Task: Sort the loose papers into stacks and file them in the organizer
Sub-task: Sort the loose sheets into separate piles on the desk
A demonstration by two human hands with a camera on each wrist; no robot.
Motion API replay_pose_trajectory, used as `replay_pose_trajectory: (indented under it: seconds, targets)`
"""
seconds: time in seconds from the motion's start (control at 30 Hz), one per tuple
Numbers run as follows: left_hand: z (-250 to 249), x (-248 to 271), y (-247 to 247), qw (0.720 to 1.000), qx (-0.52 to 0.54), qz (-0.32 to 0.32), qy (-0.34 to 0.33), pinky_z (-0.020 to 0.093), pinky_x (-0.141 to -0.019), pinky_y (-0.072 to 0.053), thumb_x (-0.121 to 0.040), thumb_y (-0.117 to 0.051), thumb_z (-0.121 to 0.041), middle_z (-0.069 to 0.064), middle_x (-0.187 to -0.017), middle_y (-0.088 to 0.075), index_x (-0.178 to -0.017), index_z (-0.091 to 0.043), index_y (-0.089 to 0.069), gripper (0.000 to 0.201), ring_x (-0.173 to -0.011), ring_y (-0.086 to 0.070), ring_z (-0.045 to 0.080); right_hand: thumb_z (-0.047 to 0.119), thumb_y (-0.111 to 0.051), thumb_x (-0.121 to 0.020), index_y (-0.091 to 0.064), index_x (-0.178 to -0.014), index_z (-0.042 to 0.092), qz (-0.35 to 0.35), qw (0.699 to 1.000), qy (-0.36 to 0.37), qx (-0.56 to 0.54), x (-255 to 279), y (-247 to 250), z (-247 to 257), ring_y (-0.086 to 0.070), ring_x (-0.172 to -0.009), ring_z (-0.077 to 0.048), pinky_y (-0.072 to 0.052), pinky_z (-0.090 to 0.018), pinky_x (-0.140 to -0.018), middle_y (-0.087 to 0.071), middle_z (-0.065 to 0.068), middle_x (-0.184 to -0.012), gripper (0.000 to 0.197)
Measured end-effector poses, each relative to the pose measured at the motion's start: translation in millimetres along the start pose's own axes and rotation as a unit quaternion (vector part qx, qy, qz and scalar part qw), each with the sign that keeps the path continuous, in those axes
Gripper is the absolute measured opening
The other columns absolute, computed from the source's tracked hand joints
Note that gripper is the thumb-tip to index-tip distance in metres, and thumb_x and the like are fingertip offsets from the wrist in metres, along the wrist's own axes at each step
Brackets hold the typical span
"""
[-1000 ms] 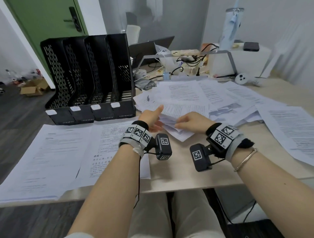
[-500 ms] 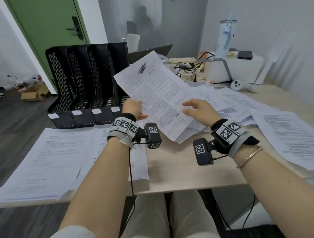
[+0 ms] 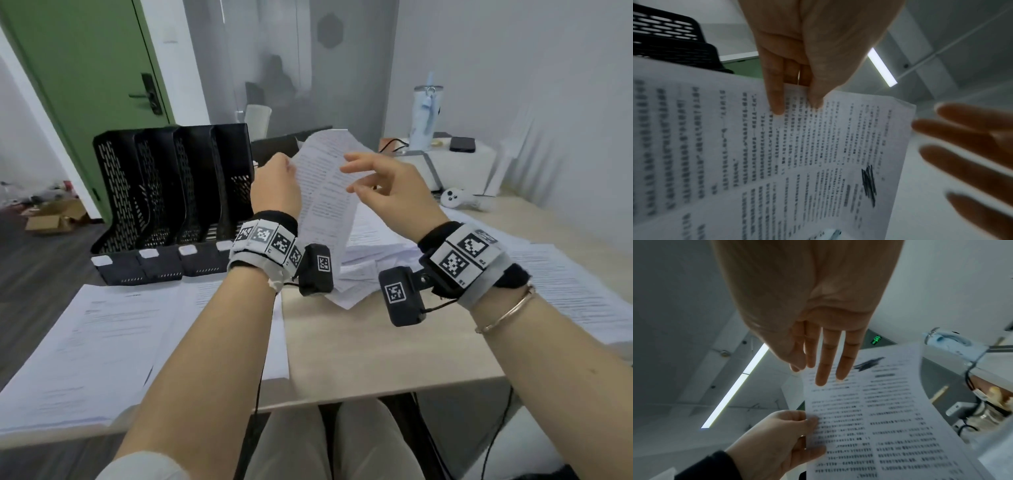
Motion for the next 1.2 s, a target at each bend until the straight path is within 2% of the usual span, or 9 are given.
replay_pose_trajectory:
  seconds: [0.23, 0.33, 0.43, 0.5, 0.6, 0.67, 0.77, 0.97, 1.2]
  targets:
    - [-54, 13, -18, 0.99, -0.037, 0.032, -0.132, 0.039, -0.084, -0.043, -0.094, -0.037, -0.004, 0.015, -0.108, -0.064, -0.122, -0.016, -0.057, 0.036, -0.105, -0.053, 0.032, 0.003, -0.056, -0.088, -0.041, -0.139, 0.019, 0.002, 0.992, 0.015, 0.128, -10, 12, 15, -0.056, -0.112, -0.011, -0.045, -0.009, -0.088, -0.028, 0.0, -0.153, 0.055]
    - [-69, 19, -20, 0.986, -0.024, 0.042, -0.162, 0.034, -0.08, -0.042, -0.095, -0.042, -0.009, 0.013, -0.106, -0.061, -0.121, -0.017, -0.057, 0.031, -0.103, -0.052, 0.028, 0.012, -0.059, -0.086, -0.047, -0.136, 0.017, -0.038, 0.973, -0.065, 0.218, -12, 29, -7, -0.052, -0.119, -0.017, -0.041, -0.025, -0.102, -0.048, -0.003, -0.139, 0.052]
    - [-77, 25, -21, 0.981, -0.012, 0.05, -0.185, 0.026, -0.077, -0.035, -0.095, -0.045, -0.014, 0.01, -0.108, -0.058, -0.113, -0.017, -0.06, 0.023, -0.102, -0.052, 0.024, 0.021, -0.058, -0.087, -0.068, -0.091, 0.019, -0.056, 0.964, -0.131, 0.225, -4, 42, -27, -0.068, -0.088, -0.022, -0.053, -0.04, -0.084, -0.069, -0.008, -0.103, 0.011]
    - [-79, 27, -24, 0.979, 0.016, 0.061, -0.194, 0.021, -0.085, -0.034, -0.095, -0.045, -0.011, 0.009, -0.118, -0.055, -0.117, -0.016, -0.058, 0.026, -0.112, -0.049, 0.022, 0.019, -0.053, -0.089, -0.063, -0.069, 0.015, -0.069, 0.959, -0.147, 0.233, 1, 48, -37, -0.069, -0.059, -0.02, -0.056, -0.043, -0.066, -0.069, -0.01, -0.08, 0.023]
    - [-81, 33, -32, 0.97, 0.074, 0.09, -0.214, 0.014, -0.105, -0.019, -0.089, -0.041, 0.011, 0.01, -0.148, -0.035, -0.136, -0.013, -0.042, 0.053, -0.14, -0.026, 0.022, 0.02, -0.05, -0.092, -0.066, -0.076, 0.011, -0.082, 0.947, -0.188, 0.248, 10, 58, -52, -0.067, -0.05, -0.018, -0.057, -0.041, -0.061, -0.068, -0.008, -0.075, 0.024]
    - [-78, 39, -35, 0.966, 0.097, 0.1, -0.219, 0.004, -0.102, -0.004, -0.086, -0.038, 0.017, 0.008, -0.157, -0.015, -0.144, -0.014, -0.03, 0.067, -0.146, -0.009, 0.021, 0.023, -0.05, -0.093, -0.067, -0.084, 0.008, -0.078, 0.944, -0.219, 0.232, 17, 59, -67, -0.066, -0.049, -0.018, -0.058, -0.041, -0.063, -0.068, -0.008, -0.074, 0.024]
    - [-62, 45, -39, 0.968, 0.122, 0.101, -0.195, 0.001, -0.106, -0.005, -0.085, -0.042, 0.015, 0.009, -0.157, -0.009, -0.147, -0.014, -0.023, 0.071, -0.145, -0.009, 0.019, 0.024, -0.051, -0.095, -0.065, -0.091, 0.01, -0.08, 0.942, -0.269, 0.184, 31, 60, -91, -0.065, -0.047, -0.015, -0.057, -0.035, -0.062, -0.064, -0.004, -0.067, 0.02]
    - [-6, 56, -57, 0.989, 0.087, 0.071, -0.097, 0.038, -0.113, -0.024, -0.086, -0.053, 0.003, 0.018, -0.136, -0.036, -0.12, -0.001, -0.044, 0.035, -0.132, -0.032, 0.029, 0.02, -0.044, -0.097, -0.063, -0.099, 0.002, -0.135, 0.933, -0.317, 0.106, 46, 72, -119, -0.054, -0.03, -0.008, -0.028, -0.012, -0.027, -0.06, -0.01, -0.061, 0.025]
    - [21, 78, -107, 0.955, 0.151, 0.254, 0.018, 0.02, -0.1, -0.029, -0.1, -0.04, -0.013, 0.007, -0.144, -0.04, -0.138, -0.017, -0.037, 0.038, -0.121, -0.048, 0.015, 0.014, -0.041, -0.097, -0.042, -0.063, 0.012, -0.141, 0.921, -0.345, 0.114, 59, 86, -136, -0.045, -0.024, -0.003, -0.026, -0.011, -0.026, -0.052, -0.009, -0.067, 0.033]
Point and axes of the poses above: each hand's wrist, its own x-axis away from the middle knuckle, its own y-axis out of the back of the hand, z = x × y, the point moved 9 cm from there along -x, towards the middle knuckle
